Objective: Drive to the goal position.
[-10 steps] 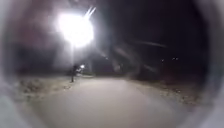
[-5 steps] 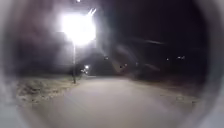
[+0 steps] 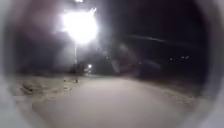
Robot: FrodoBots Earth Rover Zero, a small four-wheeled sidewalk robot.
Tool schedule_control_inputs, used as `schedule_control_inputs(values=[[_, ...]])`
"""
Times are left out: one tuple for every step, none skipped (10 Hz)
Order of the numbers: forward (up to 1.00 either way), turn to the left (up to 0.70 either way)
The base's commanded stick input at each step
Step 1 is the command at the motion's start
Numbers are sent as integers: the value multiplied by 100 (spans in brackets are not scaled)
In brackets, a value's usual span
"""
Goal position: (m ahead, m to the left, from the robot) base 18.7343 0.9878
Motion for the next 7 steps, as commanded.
schedule_control_inputs(values=[[70,0],[70,0],[70,0],[70,0],[70,0],[70,0],[70,0]])
